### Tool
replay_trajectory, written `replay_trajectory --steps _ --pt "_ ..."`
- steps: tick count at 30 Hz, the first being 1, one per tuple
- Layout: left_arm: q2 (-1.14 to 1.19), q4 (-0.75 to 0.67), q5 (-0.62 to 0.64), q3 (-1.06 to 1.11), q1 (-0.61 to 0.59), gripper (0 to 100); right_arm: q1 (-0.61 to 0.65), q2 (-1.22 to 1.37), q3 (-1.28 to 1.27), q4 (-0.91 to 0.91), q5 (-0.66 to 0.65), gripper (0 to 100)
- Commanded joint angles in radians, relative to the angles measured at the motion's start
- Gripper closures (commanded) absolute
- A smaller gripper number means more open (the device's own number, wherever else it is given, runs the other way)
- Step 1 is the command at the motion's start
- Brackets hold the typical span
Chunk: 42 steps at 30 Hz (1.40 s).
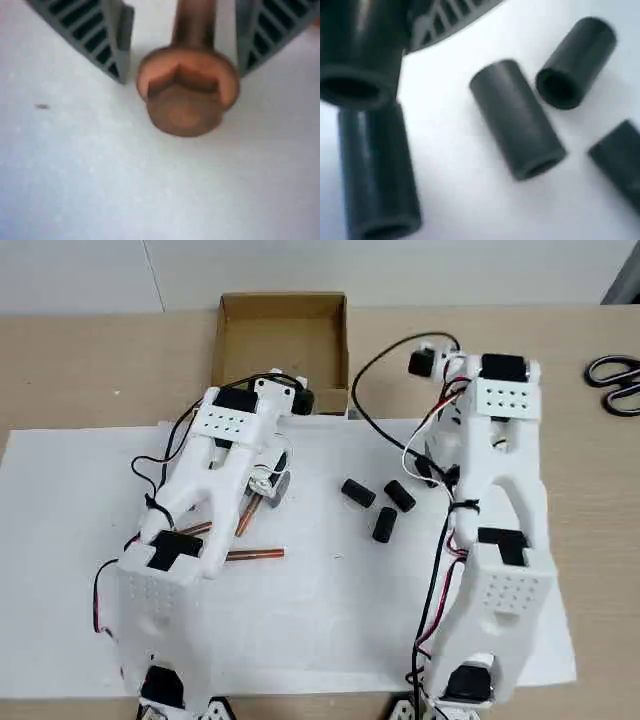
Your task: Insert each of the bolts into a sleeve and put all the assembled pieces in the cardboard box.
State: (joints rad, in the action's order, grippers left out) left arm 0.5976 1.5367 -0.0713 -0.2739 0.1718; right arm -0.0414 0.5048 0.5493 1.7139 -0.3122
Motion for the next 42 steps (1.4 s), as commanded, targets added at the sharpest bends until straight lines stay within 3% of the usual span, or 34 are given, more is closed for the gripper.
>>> replay_trajectory --steps 1,4,16,21,33,42 --pt "0.002 -0.035 0.008 -0.008 -0.006 91 -0.004 -0.091 0.005 0.016 0.008 99.5" --pt "0.002 -0.023 0.008 -0.013 -0.006 100 -0.007 -0.097 0.005 0.018 0.008 99.5" --pt "-0.167 0.112 0.008 -0.157 -0.002 99 -0.001 -0.163 0.005 0.027 0.008 99.5" --pt "-0.269 0.169 0.006 -0.180 -0.002 99 0.036 -0.340 -0.041 0.028 0.012 99.5" --pt "-0.509 0.218 0.092 -0.162 0.002 100 0.220 -0.889 -0.493 0.022 0.014 99.5" --pt "-0.809 0.210 0.097 -0.082 0.051 100 0.229 -1.211 -0.701 -0.016 0.017 99.5"
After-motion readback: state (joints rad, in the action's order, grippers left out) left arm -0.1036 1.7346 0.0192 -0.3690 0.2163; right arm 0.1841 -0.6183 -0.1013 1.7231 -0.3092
